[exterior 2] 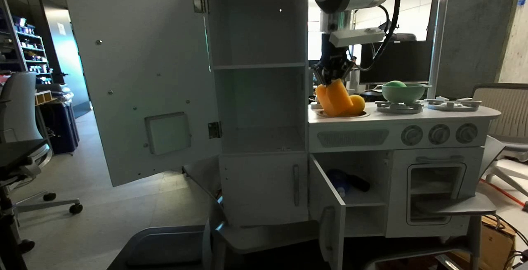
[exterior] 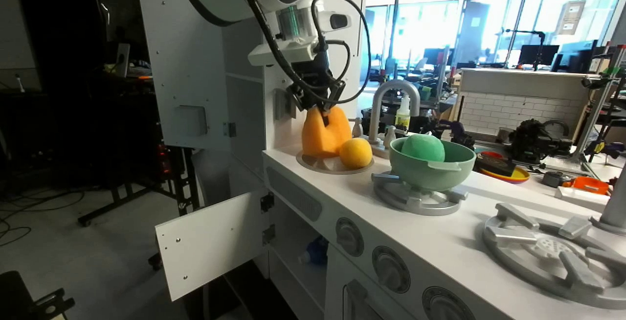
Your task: Open the cabinet and put the yellow objects in the bottom drawer
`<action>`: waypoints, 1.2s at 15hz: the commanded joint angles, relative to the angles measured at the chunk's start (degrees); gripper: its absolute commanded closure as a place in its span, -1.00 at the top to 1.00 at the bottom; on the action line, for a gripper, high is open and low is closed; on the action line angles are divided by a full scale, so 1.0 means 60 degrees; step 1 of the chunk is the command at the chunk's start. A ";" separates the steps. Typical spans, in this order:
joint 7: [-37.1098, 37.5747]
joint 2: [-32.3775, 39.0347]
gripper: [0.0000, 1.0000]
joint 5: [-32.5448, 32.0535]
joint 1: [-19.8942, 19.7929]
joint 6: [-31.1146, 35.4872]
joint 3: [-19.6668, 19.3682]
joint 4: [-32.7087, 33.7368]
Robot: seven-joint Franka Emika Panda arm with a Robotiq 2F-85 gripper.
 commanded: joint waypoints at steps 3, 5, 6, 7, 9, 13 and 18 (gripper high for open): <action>-0.0603 -0.1318 -0.94 0.0564 -0.0136 0.0874 0.0220 -0.1591; -0.0736 -0.1742 -0.94 0.0633 -0.0079 0.1006 0.0297 -0.2035; -0.0895 -0.1943 -0.94 0.0616 -0.0076 0.0954 0.0347 -0.2265; -0.1132 -0.2315 -0.94 0.0481 0.0019 0.0479 0.0394 -0.2501; -0.1575 -0.2918 -0.94 0.0333 0.0061 -0.0235 0.0432 -0.2960; -0.2426 -0.4167 -0.94 -0.0119 0.0107 -0.2521 0.0377 -0.3516; -0.3297 -0.5273 -0.94 -0.0442 0.0422 -0.3231 0.0880 -0.4366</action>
